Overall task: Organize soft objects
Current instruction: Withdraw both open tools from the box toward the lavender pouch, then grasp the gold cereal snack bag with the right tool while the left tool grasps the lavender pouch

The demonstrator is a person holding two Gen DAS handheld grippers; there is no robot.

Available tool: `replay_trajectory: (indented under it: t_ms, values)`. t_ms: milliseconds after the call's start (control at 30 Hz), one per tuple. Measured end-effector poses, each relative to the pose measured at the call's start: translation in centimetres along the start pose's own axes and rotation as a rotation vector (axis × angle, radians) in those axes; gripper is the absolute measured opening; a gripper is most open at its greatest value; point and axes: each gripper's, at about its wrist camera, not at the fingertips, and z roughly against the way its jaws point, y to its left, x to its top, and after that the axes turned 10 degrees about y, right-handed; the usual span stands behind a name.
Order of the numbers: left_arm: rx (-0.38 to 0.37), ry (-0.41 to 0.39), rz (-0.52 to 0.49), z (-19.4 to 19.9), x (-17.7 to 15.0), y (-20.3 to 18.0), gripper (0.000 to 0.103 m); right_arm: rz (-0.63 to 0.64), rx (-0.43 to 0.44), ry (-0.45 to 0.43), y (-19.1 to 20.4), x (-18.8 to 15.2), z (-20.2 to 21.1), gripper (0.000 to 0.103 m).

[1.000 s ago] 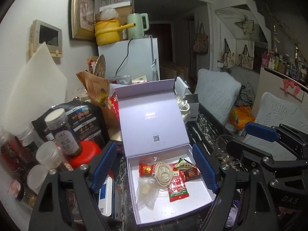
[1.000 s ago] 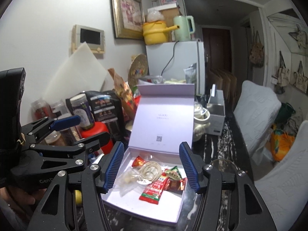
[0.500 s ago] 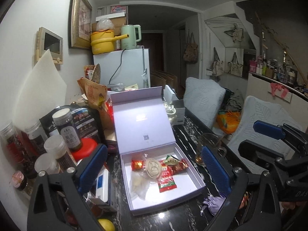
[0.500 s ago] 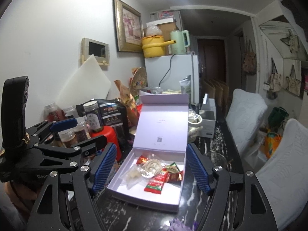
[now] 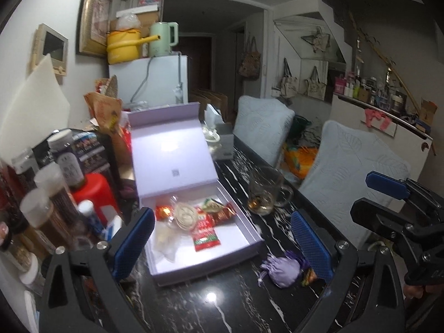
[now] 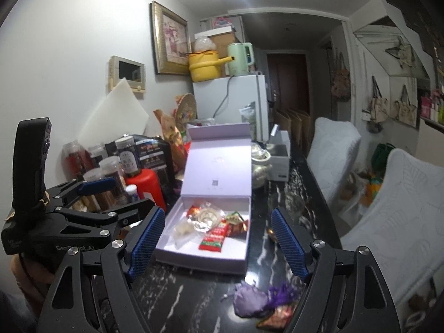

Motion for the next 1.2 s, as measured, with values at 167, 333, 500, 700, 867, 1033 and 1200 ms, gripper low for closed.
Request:
replay_trajectory:
  t_ms: [167, 333, 500, 700, 867, 1033, 1200]
  values:
    - [-0.031, 0.034, -0.017, -0.9, -1.1, -1.3, 0.100, -0.032, -0.017, 0.020, -1.1, -1.9, 0.4, 0.080]
    - [-0.088, 0.085, -0.026, -2.6, -2.4, -2.5, 0.100, -0.081, -0.023, 0.055, -2.7, -4.1, 0.1, 0.080]
    - [-0.125, 0.151, -0.036, -4.8, -3.6, -3.9, 0.100, -0.129, -0.032, 0.095, -4.5, -6.7, -0.8, 0.080]
    - [-0.168, 0.210, -0.040, -7.2, -5.2, -5.1, 0.100, -0.160, -0.069, 0.115, -6.2, -9.1, -1.3, 0.080]
    - [-0.179, 0.263, -0.052, -9.1, -6.6, -5.9, 0.100, -0.173, -0.083, 0.147, -7.0, -11.0, -2.0, 0.080]
    - [-0.193, 0.298, -0.042, -10.8, -7.5, -6.1, 0.100, -0.205, -0.075, 0.191, -7.9, -12.6, -3.4, 0.080]
    - [-0.177, 0.323, -0.057, -12.3, -8.4, -6.3, 0.100, -0.212, -0.091, 0.241, -8.9, -13.6, -5.3, 0.080]
